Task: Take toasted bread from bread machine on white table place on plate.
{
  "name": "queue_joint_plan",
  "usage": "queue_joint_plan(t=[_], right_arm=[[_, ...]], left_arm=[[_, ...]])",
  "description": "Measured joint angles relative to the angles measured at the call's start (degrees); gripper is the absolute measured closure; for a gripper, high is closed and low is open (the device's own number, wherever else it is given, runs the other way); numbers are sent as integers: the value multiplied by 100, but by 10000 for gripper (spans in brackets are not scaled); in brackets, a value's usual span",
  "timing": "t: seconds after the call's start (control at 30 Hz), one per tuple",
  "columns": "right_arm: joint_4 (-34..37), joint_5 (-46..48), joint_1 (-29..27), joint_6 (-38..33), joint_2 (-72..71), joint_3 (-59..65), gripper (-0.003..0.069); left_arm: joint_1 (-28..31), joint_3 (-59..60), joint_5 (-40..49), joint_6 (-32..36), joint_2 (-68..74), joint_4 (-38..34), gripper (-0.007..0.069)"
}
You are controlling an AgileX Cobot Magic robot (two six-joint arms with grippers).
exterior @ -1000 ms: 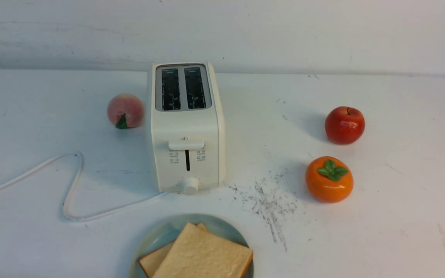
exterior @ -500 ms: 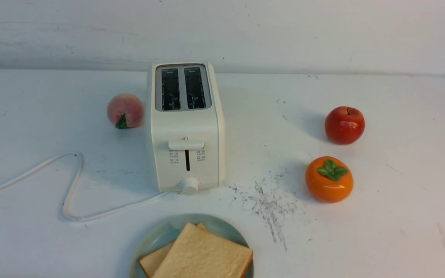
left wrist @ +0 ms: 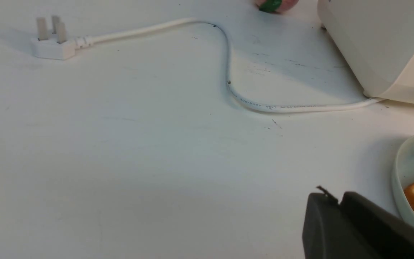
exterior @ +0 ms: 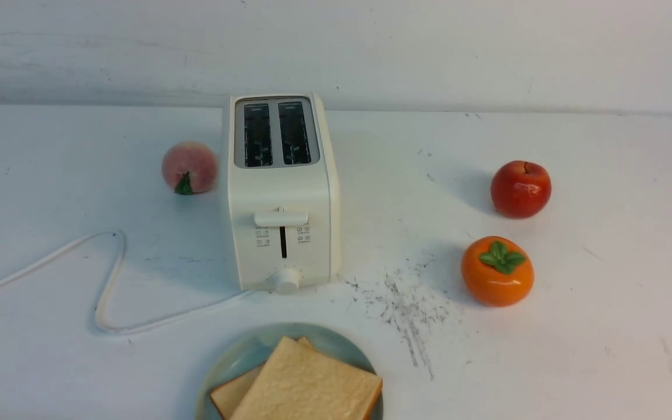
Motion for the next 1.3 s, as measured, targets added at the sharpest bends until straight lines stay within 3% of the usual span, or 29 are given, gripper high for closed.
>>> queue_joint_plan(t=[0.3, 0.4, 0.47, 0.53, 0.57, 0.7, 1.3], right_arm=[[127, 89, -269, -237, -239, 181, 575], [127, 139, -699, -244, -390, 436, 574], [63, 244, -1395, -244, -418, 990, 573], [19, 280, -1690, -244, -418, 1224, 573], [-41, 464, -2208, -244, -418, 1588, 572], [-85, 1263, -2869, -244, -418, 1695, 571], [-133, 1301, -2941, -244, -418, 1688, 553]], left_arm=[[0, 0, 0, 0, 0, 0, 568], [0, 0, 0, 0, 0, 0, 568], [0, 0, 5, 0, 0, 0, 568], [0, 0, 5, 0, 0, 0, 566], [0, 0, 5, 0, 0, 0, 563], [4, 0, 12, 5, 0, 0, 555], [4, 0, 24, 5, 0, 0, 539]])
